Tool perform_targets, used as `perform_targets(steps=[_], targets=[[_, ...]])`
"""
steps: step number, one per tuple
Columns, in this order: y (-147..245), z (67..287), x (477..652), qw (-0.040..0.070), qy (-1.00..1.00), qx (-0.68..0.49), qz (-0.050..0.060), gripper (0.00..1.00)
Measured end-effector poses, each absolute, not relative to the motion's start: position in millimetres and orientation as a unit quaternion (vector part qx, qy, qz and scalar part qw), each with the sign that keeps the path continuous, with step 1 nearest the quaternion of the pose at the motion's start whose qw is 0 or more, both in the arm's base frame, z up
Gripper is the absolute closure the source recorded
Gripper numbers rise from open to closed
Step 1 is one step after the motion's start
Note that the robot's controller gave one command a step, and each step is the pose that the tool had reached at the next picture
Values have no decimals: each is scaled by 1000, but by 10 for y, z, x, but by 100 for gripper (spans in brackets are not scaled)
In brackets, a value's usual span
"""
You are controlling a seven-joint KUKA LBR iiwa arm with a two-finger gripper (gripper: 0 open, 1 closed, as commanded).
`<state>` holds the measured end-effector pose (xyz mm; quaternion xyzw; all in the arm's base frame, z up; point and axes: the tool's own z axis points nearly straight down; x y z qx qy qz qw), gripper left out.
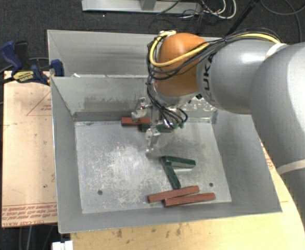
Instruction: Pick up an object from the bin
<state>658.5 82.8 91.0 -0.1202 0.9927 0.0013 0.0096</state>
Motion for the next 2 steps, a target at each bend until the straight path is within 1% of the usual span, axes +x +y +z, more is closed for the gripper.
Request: perform_targets(steps=[1, 2], targets=[[246, 908, 6527, 12, 994, -104, 1, 100], [245, 908, 6526, 12, 994, -104, 1, 100]])
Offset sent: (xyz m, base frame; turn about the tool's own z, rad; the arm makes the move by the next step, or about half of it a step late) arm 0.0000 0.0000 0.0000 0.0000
